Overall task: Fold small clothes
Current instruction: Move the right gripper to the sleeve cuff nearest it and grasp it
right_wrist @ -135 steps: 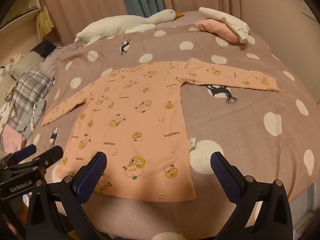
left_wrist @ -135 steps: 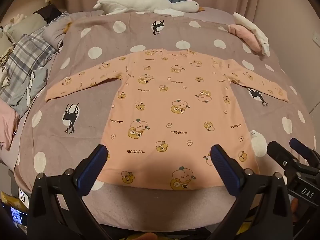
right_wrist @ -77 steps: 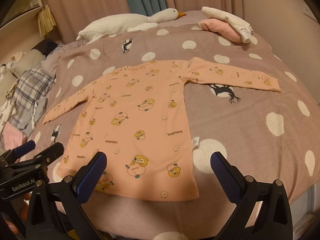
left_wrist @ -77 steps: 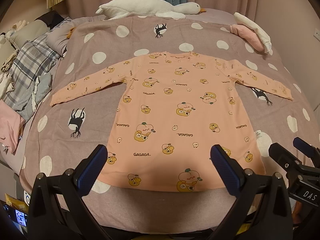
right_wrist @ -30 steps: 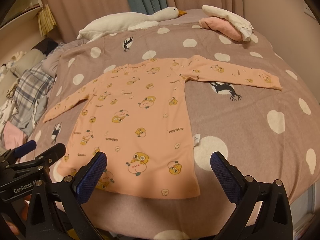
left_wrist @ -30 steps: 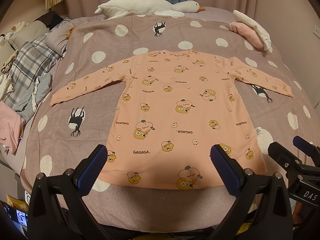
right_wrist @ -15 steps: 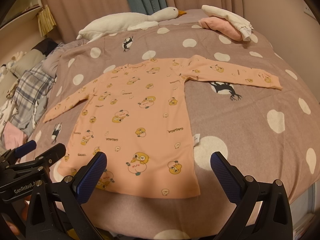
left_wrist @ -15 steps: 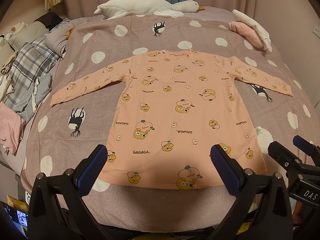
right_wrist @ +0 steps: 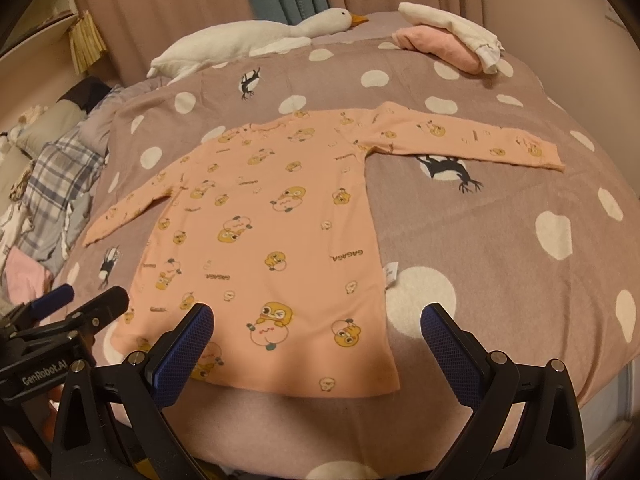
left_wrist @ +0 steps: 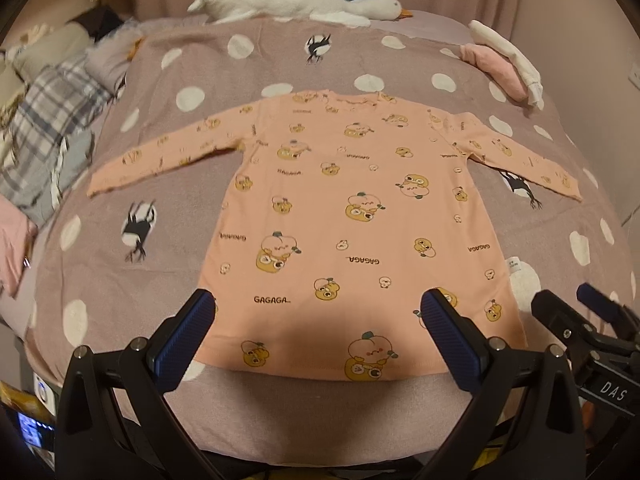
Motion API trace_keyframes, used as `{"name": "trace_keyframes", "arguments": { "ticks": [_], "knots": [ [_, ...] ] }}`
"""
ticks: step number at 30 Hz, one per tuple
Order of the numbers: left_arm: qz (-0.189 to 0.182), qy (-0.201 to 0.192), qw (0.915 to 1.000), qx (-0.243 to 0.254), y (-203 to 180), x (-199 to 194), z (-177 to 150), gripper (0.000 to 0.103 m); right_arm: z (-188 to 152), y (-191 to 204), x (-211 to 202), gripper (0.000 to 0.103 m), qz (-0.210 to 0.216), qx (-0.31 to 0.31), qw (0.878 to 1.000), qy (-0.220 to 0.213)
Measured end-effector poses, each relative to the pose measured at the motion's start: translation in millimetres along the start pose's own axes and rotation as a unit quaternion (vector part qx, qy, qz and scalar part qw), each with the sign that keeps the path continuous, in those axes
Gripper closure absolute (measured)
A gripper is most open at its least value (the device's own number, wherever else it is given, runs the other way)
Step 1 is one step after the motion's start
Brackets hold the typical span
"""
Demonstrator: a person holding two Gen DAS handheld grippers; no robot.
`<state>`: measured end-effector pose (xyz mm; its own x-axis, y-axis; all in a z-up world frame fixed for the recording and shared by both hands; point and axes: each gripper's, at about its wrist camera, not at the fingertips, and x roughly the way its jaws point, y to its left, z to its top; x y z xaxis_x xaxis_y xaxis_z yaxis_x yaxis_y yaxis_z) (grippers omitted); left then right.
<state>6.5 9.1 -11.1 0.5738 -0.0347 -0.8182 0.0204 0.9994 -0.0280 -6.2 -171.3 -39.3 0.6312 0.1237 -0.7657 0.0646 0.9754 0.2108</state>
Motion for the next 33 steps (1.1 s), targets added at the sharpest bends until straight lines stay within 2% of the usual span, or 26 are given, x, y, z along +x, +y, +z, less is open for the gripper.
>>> {"name": "trace_keyframes", "arguments": {
  "ticks": [4, 8, 10, 13, 16, 20, 23, 25, 27, 29, 32, 33],
  "knots": [
    [0.000, 0.001, 1.0000, -0.009, 3, 3, 0, 0.000, 3, -4, -1, 0.001, -0.003, 0.005, 1.000, 0.003],
    [-0.021, 0.000, 0.9997, -0.010, 1, 5, 2, 0.000, 10, -15, -1, 0.001, 0.001, 0.014, 1.000, -0.007],
    [-0.049, 0.004, 0.9987, -0.014, 0, 8, 3, 0.000, 17, -29, -1, 0.001, 0.020, 0.031, 0.999, -0.017],
    [-0.113, 0.012, 0.9927, -0.042, 4, 16, 8, 0.000, 27, -61, -2, 0.001, 0.061, 0.079, 0.994, -0.040],
    [-0.145, 0.006, 0.9873, -0.065, 0, 20, 14, 0.000, 33, -107, 0, 0.001, 0.098, 0.150, 0.982, -0.063],
    [-0.164, -0.004, 0.9835, -0.076, -8, 27, 29, 0.000, 35, -167, 8, 0.001, 0.111, 0.233, 0.962, -0.085],
    [-0.183, 0.012, 0.9787, -0.094, -12, 42, 41, 0.000, 43, -205, 19, 0.001, 0.101, 0.272, 0.952, -0.096],
    [-0.192, 0.025, 0.9753, -0.106, -15, 53, 46, 0.000, 49, -226, 28, 0.001, 0.116, 0.302, 0.941, -0.103],
    [-0.197, 0.034, 0.9736, -0.110, -19, 63, 51, 0.000, 56, -251, 39, 0.001, 0.133, 0.343, 0.923, -0.110],
    [-0.217, 0.051, 0.9680, -0.115, -24, 74, 54, 0.000, 62, -266, 48, 0.002, 0.140, 0.363, 0.914, -0.114],
    [-0.240, 0.073, 0.9608, -0.117, -32, 89, 58, 0.000, 73, -285, 65, 0.006, 0.156, 0.396, 0.897, -0.114],
    [-0.241, 0.074, 0.9608, -0.116, -33, 91, 60, 0.000, 78, -290, 72, 0.009, 0.166, 0.403, 0.892, -0.115]
  ]
}}
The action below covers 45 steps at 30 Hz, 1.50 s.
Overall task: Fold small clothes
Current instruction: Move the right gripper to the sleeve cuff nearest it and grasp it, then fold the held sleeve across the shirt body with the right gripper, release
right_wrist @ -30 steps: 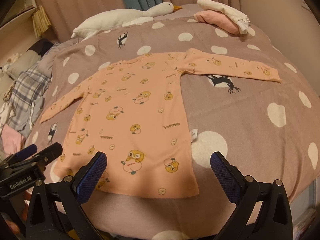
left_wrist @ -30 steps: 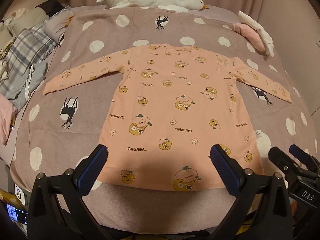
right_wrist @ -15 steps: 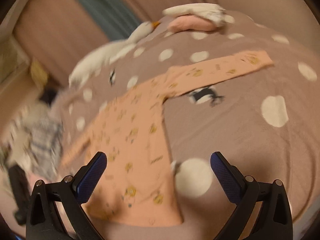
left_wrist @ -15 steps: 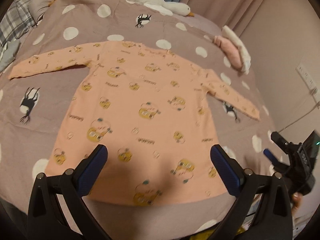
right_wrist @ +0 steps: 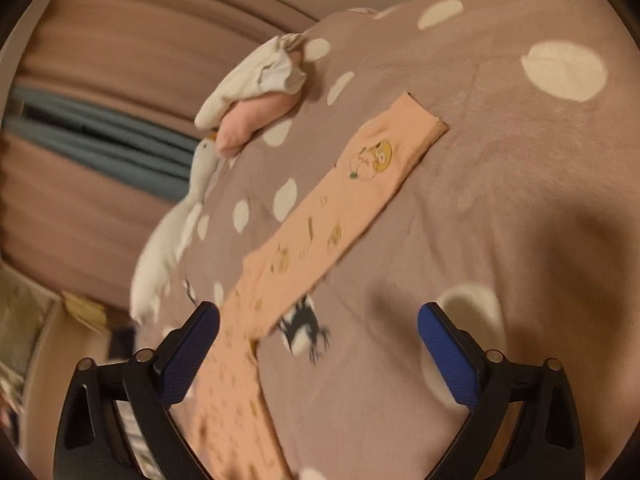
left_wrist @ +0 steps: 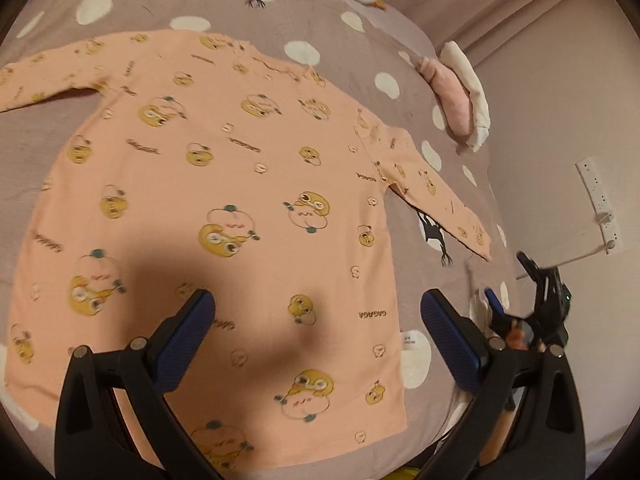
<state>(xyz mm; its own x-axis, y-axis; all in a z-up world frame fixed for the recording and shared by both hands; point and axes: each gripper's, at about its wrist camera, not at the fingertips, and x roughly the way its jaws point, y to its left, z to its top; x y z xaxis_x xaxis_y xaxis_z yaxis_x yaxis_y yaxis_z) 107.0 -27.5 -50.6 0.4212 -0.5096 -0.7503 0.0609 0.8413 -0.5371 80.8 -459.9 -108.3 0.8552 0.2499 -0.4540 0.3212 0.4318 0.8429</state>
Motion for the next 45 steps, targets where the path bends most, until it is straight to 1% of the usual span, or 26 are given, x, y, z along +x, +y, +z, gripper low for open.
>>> {"name": "trace_keyframes", "arguments": {
  "ticks": [2, 3, 5, 7, 9, 11, 13, 16, 18, 19, 20, 21, 23, 25, 27, 30, 32, 33, 37, 39, 41, 43, 44, 45],
  "knots": [
    [-0.001, 0.001, 1.0000, 0.001, -1, 6, 4, 0.000, 13, -4, 14, 0.014, 0.005, 0.013, 1.000, -0.002],
    [-0.001, 0.002, 1.0000, 0.000, 0, 9, 6, 0.000, 17, -6, 20, 0.018, 0.004, 0.019, 1.000, -0.004],
    [-0.003, 0.004, 1.0000, -0.001, 0, 15, 11, 0.000, 27, -11, 31, 0.021, 0.002, 0.036, 0.999, -0.008],
    [0.003, 0.002, 1.0000, -0.001, 1, 19, 16, 0.000, 37, -18, 43, 0.026, -0.012, 0.052, 0.998, -0.017],
    [0.011, 0.001, 0.9999, -0.004, 3, 24, 22, 0.000, 44, -20, 49, 0.030, -0.017, 0.055, 0.998, -0.030],
    [0.017, 0.003, 0.9998, -0.009, 7, 29, 27, 0.000, 53, -20, 52, 0.032, -0.017, 0.058, 0.997, -0.043],
    [0.021, 0.005, 0.9996, -0.018, 11, 33, 32, 0.000, 60, -21, 56, 0.036, -0.019, 0.065, 0.997, -0.048],
    [0.024, 0.006, 0.9993, -0.028, 16, 37, 38, 0.000, 68, -22, 64, 0.053, -0.024, 0.067, 0.996, -0.051],
    [0.027, 0.006, 0.9992, -0.030, 18, 38, 42, 0.000, 71, -25, 68, 0.071, -0.034, 0.068, 0.996, -0.050],
    [0.029, 0.007, 0.9991, -0.030, 20, 38, 44, 0.000, 73, -27, 69, 0.076, -0.037, 0.069, 0.996, -0.049],
    [0.031, 0.006, 0.9990, -0.031, 21, 38, 45, 0.000, 73, -30, 69, 0.086, -0.043, 0.071, 0.995, -0.050],
    [0.032, 0.005, 0.9990, -0.031, 22, 37, 46, 0.000, 73, -30, 69, 0.091, -0.049, 0.070, 0.995, -0.050],
    [0.035, 0.002, 0.9989, -0.030, 26, 34, 47, 0.001, 71, -26, 68, 0.094, -0.057, 0.058, 0.995, -0.050],
    [0.040, -0.002, 0.9988, -0.027, 29, 30, 48, 0.001, 69, -13, 64, 0.096, -0.072, 0.024, 0.996, -0.056],
    [0.043, -0.006, 0.9987, -0.026, 32, 27, 50, 0.001, 67, 11, 57, 0.097, -0.078, -0.021, 0.995, -0.063],
    [0.046, -0.015, 0.9985, -0.024, 37, 19, 53, 0.001, 61, 62, 52, 0.097, -0.076, -0.101, 0.990, -0.065],
    [0.049, -0.024, 0.9983, -0.023, 40, 11, 54, 0.001, 54, 102, 54, 0.097, -0.081, -0.159, 0.982, -0.060],
    [0.049, -0.027, 0.9982, -0.023, 42, 8, 54, 0.001, 46, 129, 57, 0.097, -0.083, -0.194, 0.976, -0.055],
    [0.049, -0.045, 0.9975, -0.022, 53, -12, 54, 0.000, 17, 201, 78, 0.097, -0.089, -0.275, 0.956, -0.039],
    [0.049, -0.058, 0.9968, -0.022, 63, -27, 52, 0.000, -10, 241, 95, 0.097, -0.096, -0.324, 0.940, -0.034],
    [0.055, -0.070, 0.9957, -0.023, 74, -41, 50, 0.000, -35, 267, 107, 0.097, -0.103, -0.361, 0.926, -0.030],
    [0.060, -0.077, 0.9949, -0.026, 84, -52, 49, 0.000, -74, 300, 126, 0.097, -0.111, -0.411, 0.904, -0.027],
    [0.062, -0.082, 0.9942, -0.031, 93, -60, 47, 0.000, -88, 311, 136, 0.097, -0.113, -0.430, 0.895, -0.025],
    [0.065, -0.085, 0.9937, -0.035, 99, -64, 46, 0.001, -108, 323, 147, 0.097, -0.116, -0.456, 0.882, -0.021]
  ]
}}
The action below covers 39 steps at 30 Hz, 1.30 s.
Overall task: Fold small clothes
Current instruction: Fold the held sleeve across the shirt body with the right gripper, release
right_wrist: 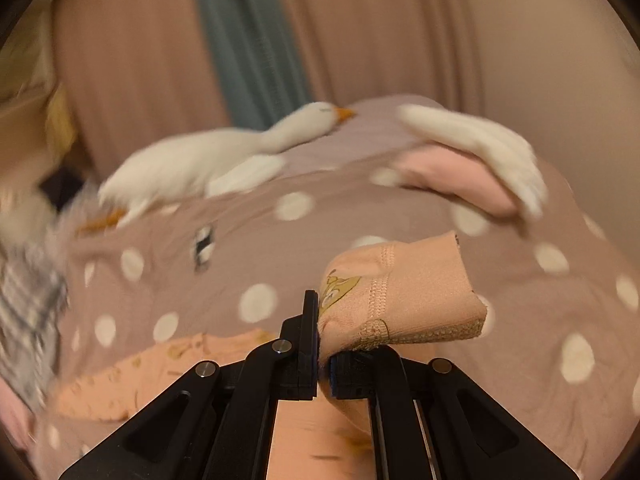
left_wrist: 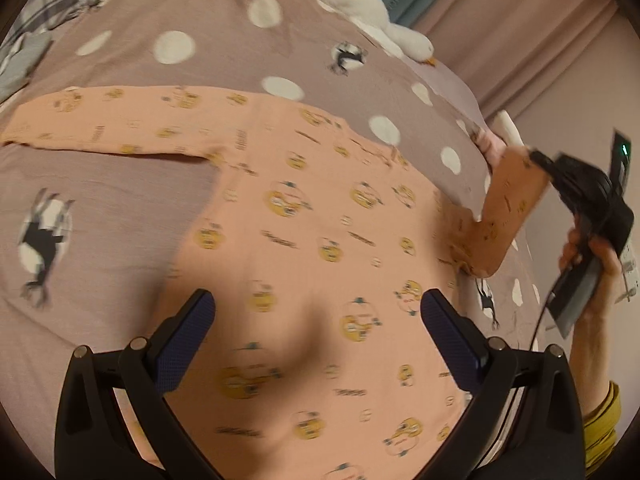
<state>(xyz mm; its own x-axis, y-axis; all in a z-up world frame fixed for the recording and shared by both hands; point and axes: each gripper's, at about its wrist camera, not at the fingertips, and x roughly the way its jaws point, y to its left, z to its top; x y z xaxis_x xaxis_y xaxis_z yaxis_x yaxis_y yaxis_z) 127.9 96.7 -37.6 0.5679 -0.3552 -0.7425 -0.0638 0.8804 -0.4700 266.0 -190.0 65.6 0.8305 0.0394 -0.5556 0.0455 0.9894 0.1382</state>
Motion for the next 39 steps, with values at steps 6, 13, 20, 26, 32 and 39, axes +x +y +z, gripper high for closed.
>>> {"name": "trace_keyframes", "arguments": {
  "ticks": [6, 13, 20, 26, 32, 39],
  "knots": [
    [0.023, -0.013, 0.9993, -0.028, 43, -18, 1, 0.000, -44, 131, 47, 0.097, -0.003, -0.159, 0.987, 0.033],
    [0.034, -0.014, 0.9975, -0.060, 78, -21, 1, 0.001, -127, 199, 95, 0.097, -0.033, -0.314, 0.944, 0.098],
    [0.033, -0.019, 0.9962, -0.079, 93, -23, 1, 0.000, -176, 242, 101, 0.071, -0.052, -0.444, 0.885, 0.131],
    [0.036, -0.029, 0.9943, -0.097, 104, -32, -3, 0.000, -170, 254, 75, 0.045, -0.041, -0.500, 0.861, 0.089],
    [0.035, -0.030, 0.9935, -0.104, 110, -35, -6, 0.000, -139, 234, 47, 0.044, 0.048, -0.429, 0.898, 0.087],
    [0.021, -0.050, 0.9913, -0.120, 122, -35, 2, 0.001, -89, 155, 94, 0.064, 0.209, -0.070, 0.954, 0.202]
  ]
}}
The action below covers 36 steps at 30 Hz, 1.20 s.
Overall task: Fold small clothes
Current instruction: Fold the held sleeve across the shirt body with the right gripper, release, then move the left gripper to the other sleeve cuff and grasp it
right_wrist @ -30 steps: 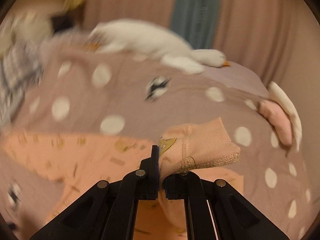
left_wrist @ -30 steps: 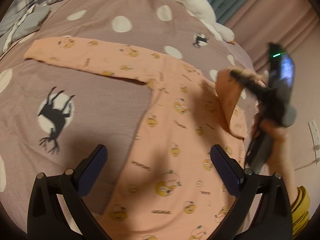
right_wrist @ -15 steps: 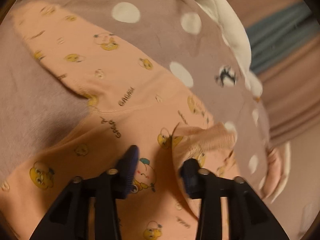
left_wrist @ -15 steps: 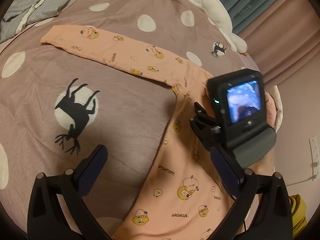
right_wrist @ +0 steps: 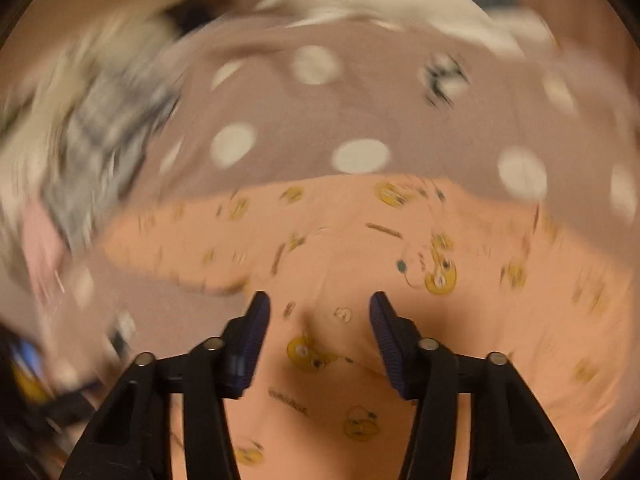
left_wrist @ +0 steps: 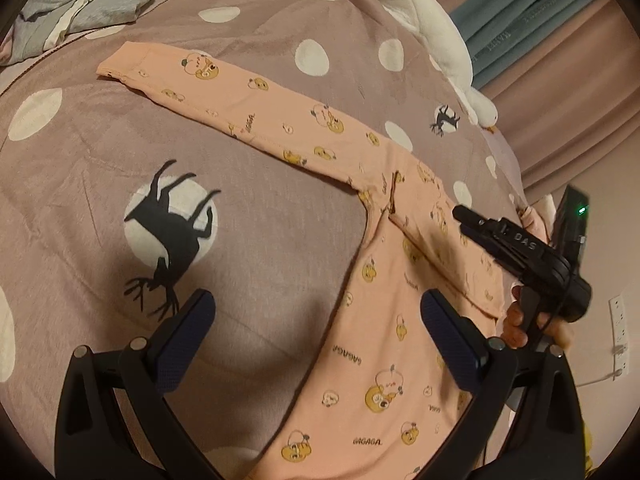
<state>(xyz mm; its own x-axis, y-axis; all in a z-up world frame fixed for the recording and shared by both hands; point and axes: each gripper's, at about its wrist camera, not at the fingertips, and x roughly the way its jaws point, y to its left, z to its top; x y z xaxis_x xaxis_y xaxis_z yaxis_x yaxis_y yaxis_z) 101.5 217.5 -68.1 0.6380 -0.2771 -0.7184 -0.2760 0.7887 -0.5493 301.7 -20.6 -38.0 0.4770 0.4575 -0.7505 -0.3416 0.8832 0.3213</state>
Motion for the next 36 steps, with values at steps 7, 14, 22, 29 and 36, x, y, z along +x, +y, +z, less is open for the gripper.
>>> {"name": "trace_keyframes", "arguments": {
  "ticks": [7, 14, 22, 29, 36],
  "knots": [
    [-0.016, -0.016, 0.9992, -0.033, 16, 3, 17, 0.001, -13, 38, 48, 0.087, 0.027, -0.014, 0.999, 0.017],
    [-0.080, -0.047, 0.9895, -0.111, 53, -1, 48, 0.002, -31, 59, 44, 0.088, 0.043, -0.061, 0.997, 0.031],
    [-0.109, -0.094, 0.9678, -0.207, 122, 9, 98, 0.002, -57, 29, -15, 0.088, 0.073, -0.052, 0.996, -0.009],
    [-0.132, -0.118, 0.9499, -0.258, 159, 25, 127, 0.005, -83, -6, -32, 0.088, 0.078, 0.005, 0.997, -0.021],
    [-0.128, -0.134, 0.9414, -0.281, 176, 35, 157, 0.011, -98, -30, -49, 0.088, 0.081, 0.046, 0.995, -0.037]
  ]
}}
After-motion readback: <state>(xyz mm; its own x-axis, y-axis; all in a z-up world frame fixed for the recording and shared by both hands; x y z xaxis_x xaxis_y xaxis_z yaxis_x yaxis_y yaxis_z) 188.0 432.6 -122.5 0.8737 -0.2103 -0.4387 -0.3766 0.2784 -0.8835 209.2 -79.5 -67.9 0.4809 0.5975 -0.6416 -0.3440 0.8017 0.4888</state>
